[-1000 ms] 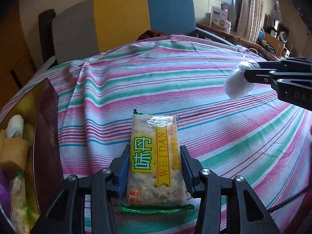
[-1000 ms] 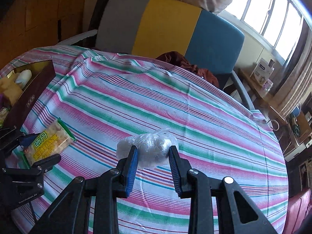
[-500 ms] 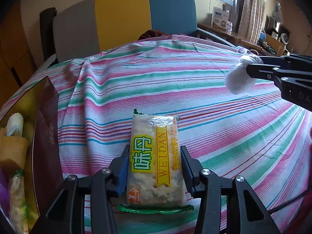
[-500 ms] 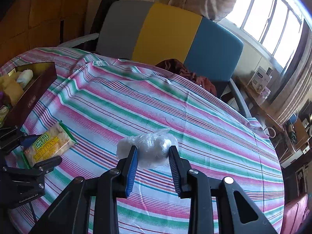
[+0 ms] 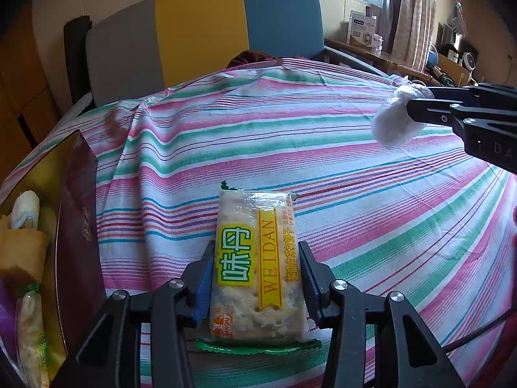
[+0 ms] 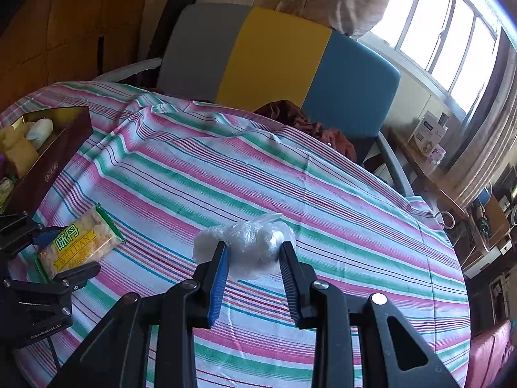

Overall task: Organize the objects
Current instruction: 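Carry the WEIDAN cracker packet into the gold tray and lower it with the left tool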

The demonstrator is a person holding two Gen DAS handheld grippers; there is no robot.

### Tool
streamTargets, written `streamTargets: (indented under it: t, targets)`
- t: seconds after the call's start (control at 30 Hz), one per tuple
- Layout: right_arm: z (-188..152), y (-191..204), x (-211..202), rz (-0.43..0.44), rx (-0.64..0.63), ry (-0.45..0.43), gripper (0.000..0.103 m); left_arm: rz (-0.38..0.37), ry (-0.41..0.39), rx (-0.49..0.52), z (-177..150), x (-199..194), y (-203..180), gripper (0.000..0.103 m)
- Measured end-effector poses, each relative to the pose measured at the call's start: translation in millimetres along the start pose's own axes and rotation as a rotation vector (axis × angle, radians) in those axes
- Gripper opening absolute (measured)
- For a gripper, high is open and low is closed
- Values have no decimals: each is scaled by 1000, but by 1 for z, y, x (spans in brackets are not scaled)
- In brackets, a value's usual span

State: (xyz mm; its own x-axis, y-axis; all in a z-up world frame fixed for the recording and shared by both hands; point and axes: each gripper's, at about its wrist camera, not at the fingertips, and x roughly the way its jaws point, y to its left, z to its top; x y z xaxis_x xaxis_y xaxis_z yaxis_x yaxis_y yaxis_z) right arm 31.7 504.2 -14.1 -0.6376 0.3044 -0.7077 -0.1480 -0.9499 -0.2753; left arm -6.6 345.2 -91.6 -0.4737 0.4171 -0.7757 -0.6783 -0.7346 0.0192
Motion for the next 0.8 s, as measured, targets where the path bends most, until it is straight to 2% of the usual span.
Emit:
streamTargets:
  t: [0.23,0.33,0.6,0.8]
  targets:
    - [-1,-3,4,-8,8,10,31,-2,16,-5,0,-6,2,47]
    - [-3,-5,10,-18,13,34,31,4,-1,-12,3,-14,6,47]
    - [-8,-10,24,-39,33,99,31,37,-112,-28,17,-72,28,47]
    - [-12,-18,35,-60,68,151,31,107,-167,-54,13,-111,61,47]
